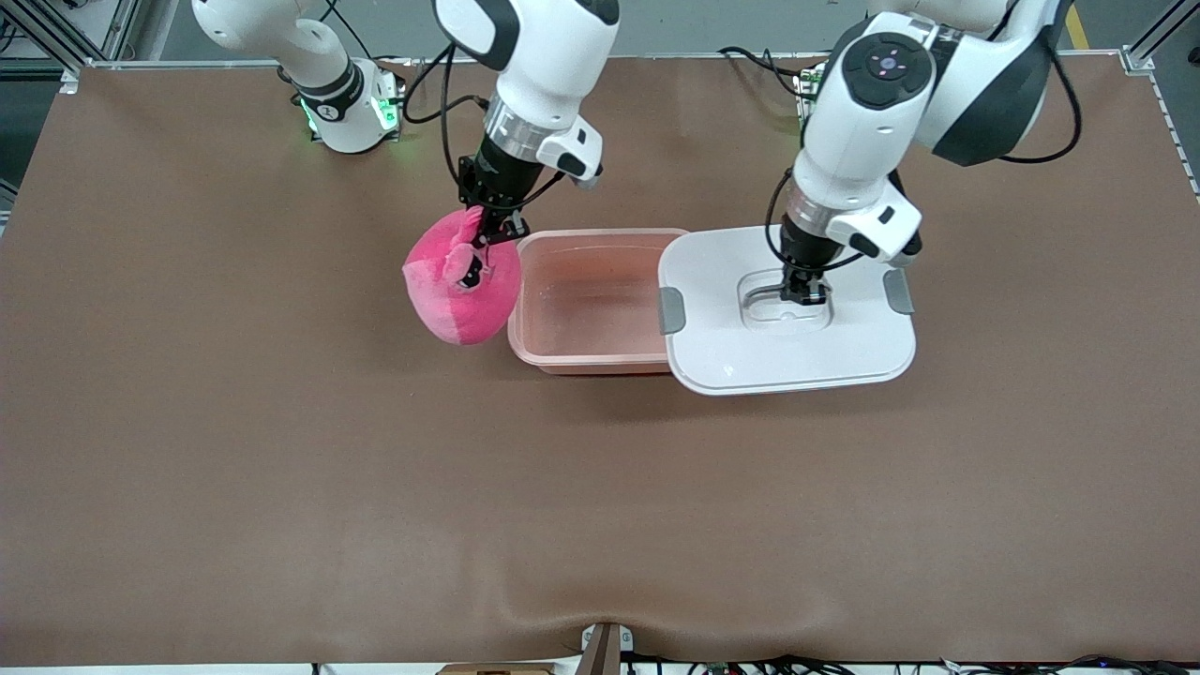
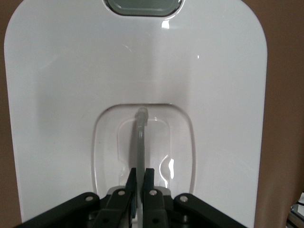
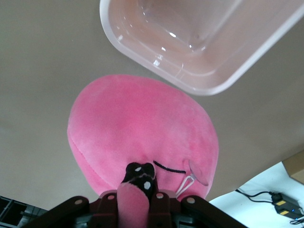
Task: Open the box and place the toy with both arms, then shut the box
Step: 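Lift the lid off with the left gripper while the right gripper carries the plush, then lower the plush into the pink box and open the right gripper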
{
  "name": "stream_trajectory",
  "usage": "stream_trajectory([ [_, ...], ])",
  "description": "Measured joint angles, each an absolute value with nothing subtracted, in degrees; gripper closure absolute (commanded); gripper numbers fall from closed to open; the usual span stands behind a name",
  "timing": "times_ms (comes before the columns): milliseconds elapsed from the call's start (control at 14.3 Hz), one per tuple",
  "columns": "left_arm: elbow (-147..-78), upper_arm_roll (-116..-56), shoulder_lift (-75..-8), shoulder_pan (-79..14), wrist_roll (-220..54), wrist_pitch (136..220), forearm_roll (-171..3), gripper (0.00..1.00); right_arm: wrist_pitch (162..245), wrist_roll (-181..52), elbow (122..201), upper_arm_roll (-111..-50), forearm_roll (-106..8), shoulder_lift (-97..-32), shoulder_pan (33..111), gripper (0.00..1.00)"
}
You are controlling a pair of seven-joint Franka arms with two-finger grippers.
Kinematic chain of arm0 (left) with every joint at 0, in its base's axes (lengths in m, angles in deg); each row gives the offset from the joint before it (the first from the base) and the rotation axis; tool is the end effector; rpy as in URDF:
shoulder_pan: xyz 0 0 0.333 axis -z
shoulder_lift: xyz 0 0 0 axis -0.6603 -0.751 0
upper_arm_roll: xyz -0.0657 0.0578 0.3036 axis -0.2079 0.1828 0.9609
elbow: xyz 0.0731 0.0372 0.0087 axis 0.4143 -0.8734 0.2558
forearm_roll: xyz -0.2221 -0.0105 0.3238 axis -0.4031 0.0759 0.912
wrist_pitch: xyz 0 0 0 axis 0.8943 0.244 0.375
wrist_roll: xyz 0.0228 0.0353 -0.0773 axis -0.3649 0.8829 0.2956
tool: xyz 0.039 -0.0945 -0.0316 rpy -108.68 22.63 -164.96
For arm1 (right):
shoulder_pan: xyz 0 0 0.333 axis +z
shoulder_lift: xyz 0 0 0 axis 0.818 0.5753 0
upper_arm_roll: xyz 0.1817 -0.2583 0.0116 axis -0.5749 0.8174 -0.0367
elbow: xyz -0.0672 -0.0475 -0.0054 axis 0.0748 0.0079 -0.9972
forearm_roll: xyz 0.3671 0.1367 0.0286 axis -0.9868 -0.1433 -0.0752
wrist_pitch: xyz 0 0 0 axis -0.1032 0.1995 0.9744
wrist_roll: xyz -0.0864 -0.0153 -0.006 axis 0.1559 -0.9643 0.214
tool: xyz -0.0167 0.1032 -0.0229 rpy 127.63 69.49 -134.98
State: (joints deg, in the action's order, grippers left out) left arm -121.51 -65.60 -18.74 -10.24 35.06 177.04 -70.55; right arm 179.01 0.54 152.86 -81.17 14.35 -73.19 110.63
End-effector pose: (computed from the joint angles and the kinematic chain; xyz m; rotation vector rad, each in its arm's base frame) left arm 0.5103 -0.2795 0.4845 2.1088 2.2356 0.1466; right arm 0.4222 0.4496 0.4890 1.2488 2.3652 -0.4260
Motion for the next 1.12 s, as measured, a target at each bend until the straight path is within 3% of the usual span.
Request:
stream_trajectory([
  [628, -123.7, -65.62, -16.37, -16.74, 25.99, 177.05, -70.55, 1.0, 179.11, -7.09, 152.96, -81.15, 14.65, -66.99, 117.09, 1.0],
  [698, -123.87, -65.62, -16.16, -17.48, 24.9, 177.05, -70.56, 1.0, 179.13, -7.24, 152.9, -81.15, 14.81, -66.73, 117.3, 0.76],
  [768, -124.05, -65.6, -16.02, -18.15, 23.76, 177.04, -70.67, 1.0, 179.17, -7.27, 152.87, -81.13, 14.9, -66.61, 117.33, 0.16],
  [838, -124.22, -65.63, -15.92, -18.89, 22.61, 177.04, -70.95, 1.0, 179.25, -7.27, 152.85, -81.05, 14.98, -66.56, 117.32, 0.0],
  [1117, -124.45, -65.6, -15.63, -22.94, 16.11, 177.04, -74.55, 1.0, 179.6, -7.23, 151.92, -80.66, 15.16, -66.47, 117.31, 0.0],
])
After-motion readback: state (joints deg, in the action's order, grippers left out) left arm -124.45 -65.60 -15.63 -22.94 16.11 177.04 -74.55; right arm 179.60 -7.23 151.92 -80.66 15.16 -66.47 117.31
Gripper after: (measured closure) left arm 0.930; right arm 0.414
